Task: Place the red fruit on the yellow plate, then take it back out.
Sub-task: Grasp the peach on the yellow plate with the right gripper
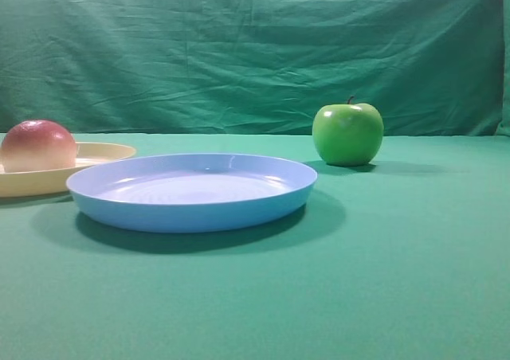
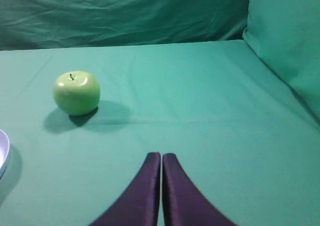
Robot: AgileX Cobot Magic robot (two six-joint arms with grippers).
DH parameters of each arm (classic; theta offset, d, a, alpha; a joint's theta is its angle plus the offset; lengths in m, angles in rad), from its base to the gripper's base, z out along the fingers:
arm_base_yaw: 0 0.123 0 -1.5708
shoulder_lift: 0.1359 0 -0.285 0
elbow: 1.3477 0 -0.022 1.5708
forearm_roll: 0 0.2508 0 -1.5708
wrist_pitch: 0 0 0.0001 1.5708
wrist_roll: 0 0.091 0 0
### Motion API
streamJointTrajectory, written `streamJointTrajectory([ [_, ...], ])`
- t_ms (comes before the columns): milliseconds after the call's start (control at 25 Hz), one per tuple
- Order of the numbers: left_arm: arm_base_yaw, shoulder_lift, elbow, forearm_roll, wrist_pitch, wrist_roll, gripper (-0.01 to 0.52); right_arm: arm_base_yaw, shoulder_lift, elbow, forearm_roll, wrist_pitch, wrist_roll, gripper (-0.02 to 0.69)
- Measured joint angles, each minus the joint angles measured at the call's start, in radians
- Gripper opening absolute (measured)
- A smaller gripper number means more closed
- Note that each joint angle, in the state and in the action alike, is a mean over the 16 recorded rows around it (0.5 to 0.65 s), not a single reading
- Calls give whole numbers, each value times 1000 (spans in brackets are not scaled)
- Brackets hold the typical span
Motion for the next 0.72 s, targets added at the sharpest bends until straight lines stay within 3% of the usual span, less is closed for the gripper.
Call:
streamJointTrajectory([
  [360,0,0,0,0,0,0,0,52,421,-249,184,1,-198,0],
  [720,0,0,0,0,0,0,0,230,752,-435,320,-34,-372,0],
])
